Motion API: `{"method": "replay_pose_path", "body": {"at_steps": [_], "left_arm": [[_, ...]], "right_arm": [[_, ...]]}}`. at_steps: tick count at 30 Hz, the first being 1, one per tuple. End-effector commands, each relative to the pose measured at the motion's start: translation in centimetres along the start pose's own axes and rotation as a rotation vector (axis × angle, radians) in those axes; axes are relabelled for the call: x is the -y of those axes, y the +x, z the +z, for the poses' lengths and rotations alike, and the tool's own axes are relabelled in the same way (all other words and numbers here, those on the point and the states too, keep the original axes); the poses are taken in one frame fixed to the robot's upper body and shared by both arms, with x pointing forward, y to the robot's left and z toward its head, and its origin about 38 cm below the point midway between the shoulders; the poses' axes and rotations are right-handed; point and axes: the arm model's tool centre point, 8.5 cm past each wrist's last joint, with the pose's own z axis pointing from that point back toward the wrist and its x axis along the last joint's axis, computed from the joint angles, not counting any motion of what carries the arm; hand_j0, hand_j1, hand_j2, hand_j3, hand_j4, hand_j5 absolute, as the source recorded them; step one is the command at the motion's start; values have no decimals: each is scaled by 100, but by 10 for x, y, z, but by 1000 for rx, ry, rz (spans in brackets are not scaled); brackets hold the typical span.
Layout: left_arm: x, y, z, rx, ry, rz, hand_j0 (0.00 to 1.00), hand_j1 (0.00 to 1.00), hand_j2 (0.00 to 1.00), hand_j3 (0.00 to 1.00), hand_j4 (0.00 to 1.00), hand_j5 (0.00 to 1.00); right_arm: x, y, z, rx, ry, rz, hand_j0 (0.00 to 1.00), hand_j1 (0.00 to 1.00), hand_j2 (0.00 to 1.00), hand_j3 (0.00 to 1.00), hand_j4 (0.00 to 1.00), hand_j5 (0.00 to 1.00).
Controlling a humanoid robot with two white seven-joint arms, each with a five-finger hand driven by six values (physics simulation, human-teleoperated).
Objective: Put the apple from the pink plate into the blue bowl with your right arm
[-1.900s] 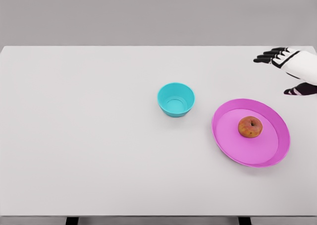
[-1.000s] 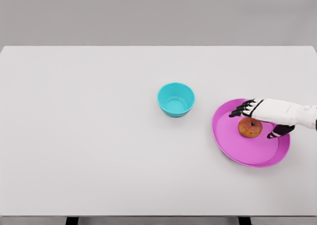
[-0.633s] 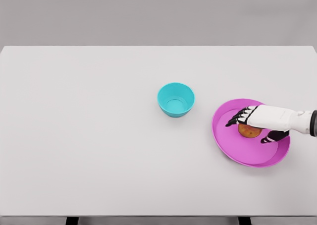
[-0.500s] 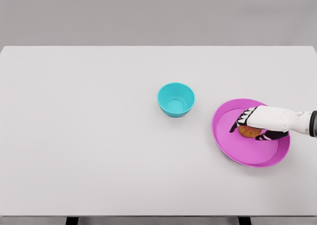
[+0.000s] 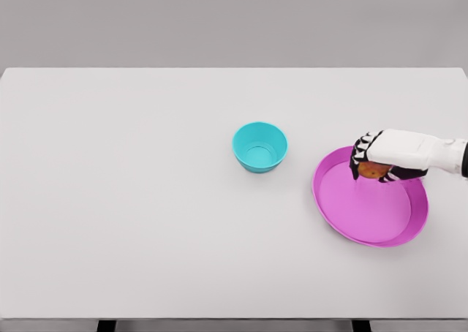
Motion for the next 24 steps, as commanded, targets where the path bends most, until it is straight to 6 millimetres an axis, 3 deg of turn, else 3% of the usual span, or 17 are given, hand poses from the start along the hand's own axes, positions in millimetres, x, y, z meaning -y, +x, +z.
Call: {"method": "replay_pose_path", "body": {"at_steps": [1,4,18,24], "left_arm": [[0,0,0,0,0,0,100,100,100,100,100,100],[0,0,0,0,0,0,100,100,100,100,100,100],[0,0,0,1,0,0,100,100,100,100,100,100],[0,0,0,0,0,0,100,100,100,100,100,100]], "right_arm": [[0,0,-4,7,-13,-14,43,43,43,43,43,43],[16,3,-14,25,-59,-1,43,43,43,43,43,43],[39,28,-79,135,-181,-27,44,44,44,44,44,44],[50,32,-93,145,-199,-13,44,44,44,44,44,44]]}}
